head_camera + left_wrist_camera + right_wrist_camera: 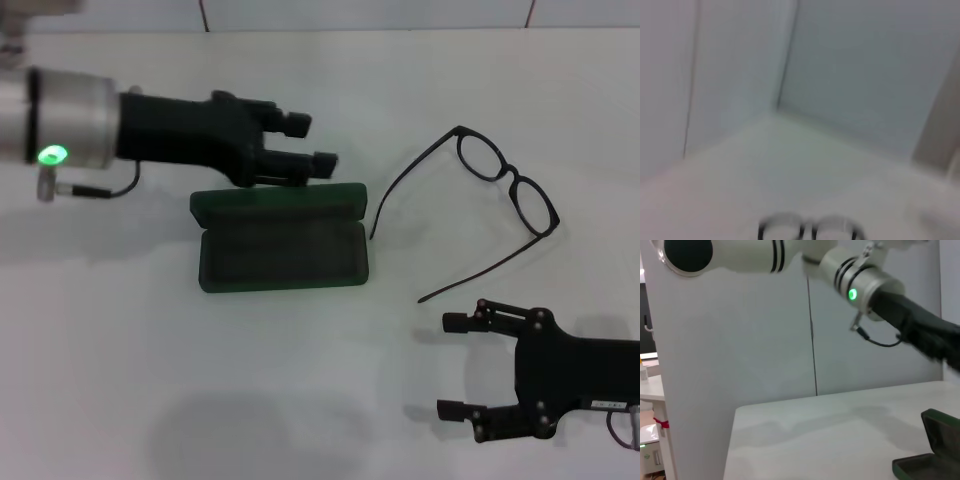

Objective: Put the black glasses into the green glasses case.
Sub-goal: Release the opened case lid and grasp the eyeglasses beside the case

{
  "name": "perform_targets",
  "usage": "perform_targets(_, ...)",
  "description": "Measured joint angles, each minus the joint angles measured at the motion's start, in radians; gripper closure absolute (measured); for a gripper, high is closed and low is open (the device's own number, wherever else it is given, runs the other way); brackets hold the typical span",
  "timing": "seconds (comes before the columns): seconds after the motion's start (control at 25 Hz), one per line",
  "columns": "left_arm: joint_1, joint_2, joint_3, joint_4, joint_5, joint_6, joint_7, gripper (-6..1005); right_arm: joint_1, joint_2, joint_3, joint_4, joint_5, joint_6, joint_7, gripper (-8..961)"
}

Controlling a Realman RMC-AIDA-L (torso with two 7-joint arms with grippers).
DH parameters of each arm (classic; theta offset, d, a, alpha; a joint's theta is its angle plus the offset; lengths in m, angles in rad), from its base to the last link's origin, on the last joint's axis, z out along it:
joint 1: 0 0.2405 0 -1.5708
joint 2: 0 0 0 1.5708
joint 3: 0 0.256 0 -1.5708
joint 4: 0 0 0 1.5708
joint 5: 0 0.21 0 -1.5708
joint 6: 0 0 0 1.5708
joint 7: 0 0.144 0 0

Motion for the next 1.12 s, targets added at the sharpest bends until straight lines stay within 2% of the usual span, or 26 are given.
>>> perform_targets(0.12, 0.047, 0.018, -0.077, -0.141, -0.144, 0.027, 0.180, 301, 0.001, -0.002, 0.003, 0.000, 0.003, 0.004, 0.000, 92)
perform_targets(0.28, 0.125, 0.027, -0.159, -0.218, -0.194, 0.023, 0.299, 300, 0.002, -0.005, 0.010, 0.000, 0.007, 0.001, 0.001, 92)
perform_targets(0.48, 0.270, 0.005, -0.199, -0.211, -0.201, 0.042, 0.419, 293, -0.005, -0.009, 0.052, -0.002, 0.007, 0.000, 0.001, 93)
perform_targets(0.68, 0.392, -0.001, -0.197, -0.207, -0.167, 0.099, 0.515, 116, -0.010, -0.022, 0.089, -0.005, 0.007, 0.001, 0.016, 93)
perform_targets(0.8, 0.432, -0.008, -0.198, -0.213, -0.125, 0.117, 0.569, 116, -0.012, -0.034, 0.110, -0.011, 0.006, 0.006, 0.048, 93)
perform_targets(0.92, 0.462, -0.027, -0.203, -0.232, -0.086, 0.115, 0.668, 115, -0.008, -0.044, 0.135, -0.013, 0.004, 0.014, 0.073, 93)
perform_targets(1.12, 0.463, -0.022, -0.204, -0.292, -0.049, 0.089, 0.728, 116, -0.001, -0.064, 0.158, -0.110, 0.001, 0.096, 0.222, 94)
